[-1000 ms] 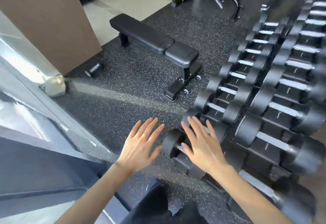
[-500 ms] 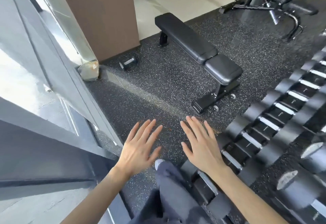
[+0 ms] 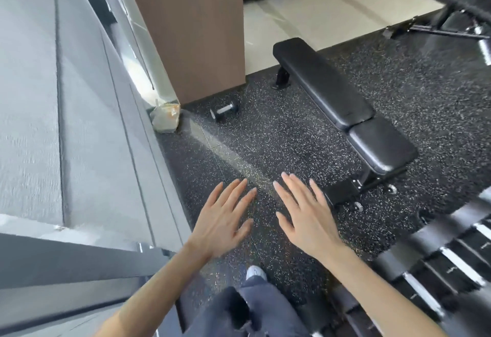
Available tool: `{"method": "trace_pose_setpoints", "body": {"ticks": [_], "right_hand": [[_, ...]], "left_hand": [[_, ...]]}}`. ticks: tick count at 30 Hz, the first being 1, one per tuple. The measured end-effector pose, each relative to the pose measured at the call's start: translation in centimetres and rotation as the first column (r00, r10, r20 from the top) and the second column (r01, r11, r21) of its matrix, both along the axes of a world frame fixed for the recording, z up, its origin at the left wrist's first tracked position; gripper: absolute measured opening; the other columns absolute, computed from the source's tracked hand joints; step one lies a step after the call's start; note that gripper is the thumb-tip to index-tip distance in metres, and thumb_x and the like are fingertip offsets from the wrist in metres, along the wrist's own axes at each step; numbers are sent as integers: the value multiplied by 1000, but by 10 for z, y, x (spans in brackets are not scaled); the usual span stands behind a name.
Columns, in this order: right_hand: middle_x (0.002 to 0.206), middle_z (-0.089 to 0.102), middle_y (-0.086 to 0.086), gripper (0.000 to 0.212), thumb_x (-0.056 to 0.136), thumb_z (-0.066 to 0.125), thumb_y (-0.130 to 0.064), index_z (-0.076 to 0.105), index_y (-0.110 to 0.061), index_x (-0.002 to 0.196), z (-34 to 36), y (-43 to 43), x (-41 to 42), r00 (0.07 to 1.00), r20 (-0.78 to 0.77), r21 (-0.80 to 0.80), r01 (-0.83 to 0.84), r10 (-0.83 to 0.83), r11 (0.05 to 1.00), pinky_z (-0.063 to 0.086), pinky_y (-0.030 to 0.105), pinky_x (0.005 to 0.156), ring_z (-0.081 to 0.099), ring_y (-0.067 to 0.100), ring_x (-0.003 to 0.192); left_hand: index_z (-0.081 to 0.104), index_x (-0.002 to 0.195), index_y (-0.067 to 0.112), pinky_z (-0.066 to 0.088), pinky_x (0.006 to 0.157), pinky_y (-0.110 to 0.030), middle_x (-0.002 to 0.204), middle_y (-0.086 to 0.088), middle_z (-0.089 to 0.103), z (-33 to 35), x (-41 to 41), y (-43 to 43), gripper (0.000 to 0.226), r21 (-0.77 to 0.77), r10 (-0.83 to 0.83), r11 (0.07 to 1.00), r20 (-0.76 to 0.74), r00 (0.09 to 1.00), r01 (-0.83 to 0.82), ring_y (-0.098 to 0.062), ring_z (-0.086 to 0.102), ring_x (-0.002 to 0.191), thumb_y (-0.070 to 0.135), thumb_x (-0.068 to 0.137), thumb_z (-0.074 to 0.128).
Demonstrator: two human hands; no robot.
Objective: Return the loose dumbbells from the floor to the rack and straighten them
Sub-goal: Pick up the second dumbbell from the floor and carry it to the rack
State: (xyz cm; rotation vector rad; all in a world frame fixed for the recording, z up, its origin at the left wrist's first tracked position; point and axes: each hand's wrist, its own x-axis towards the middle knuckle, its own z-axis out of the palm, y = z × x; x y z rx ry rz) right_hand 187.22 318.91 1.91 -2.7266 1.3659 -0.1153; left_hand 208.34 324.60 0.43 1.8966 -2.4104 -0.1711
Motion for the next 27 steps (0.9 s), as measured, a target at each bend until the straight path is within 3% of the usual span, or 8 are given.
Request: {"method": "trace_pose_setpoints", "body": {"ticks": [12, 18, 27], "right_hand": [[146, 40, 7, 50, 91, 41, -36, 44, -15, 136, -9, -114, 43, 998, 39, -27, -54, 55, 998, 27, 48, 110, 35, 20, 136], [145, 41, 6, 53, 89, 40, -39, 43, -16, 137, -1, -203, 95, 996, -21, -43, -86, 85, 995, 22, 46, 110, 36, 19, 135], [145, 41, 6, 52, 90, 38, -38, 42, -15, 137, 17, -319, 160, 995, 20, -91, -94, 96, 991, 24, 46, 112, 35, 19, 135]], "left_hand": [[30, 146, 22, 14, 113, -44, 149, -6, 37, -12, 47, -114, 59, 6, 28, 1000, -21, 999, -28, -22, 33, 138, 51, 95, 30], [36, 143, 21, 16, 113, -45, 147, -5, 40, -4, 98, -190, 57, -36, 87, 995, -48, 995, -89, -22, 34, 138, 47, 93, 35], [34, 145, 22, 14, 113, -43, 149, -4, 37, 6, 156, -289, 57, -69, 161, 984, -71, 984, -166, -21, 31, 139, 50, 95, 29]]}}
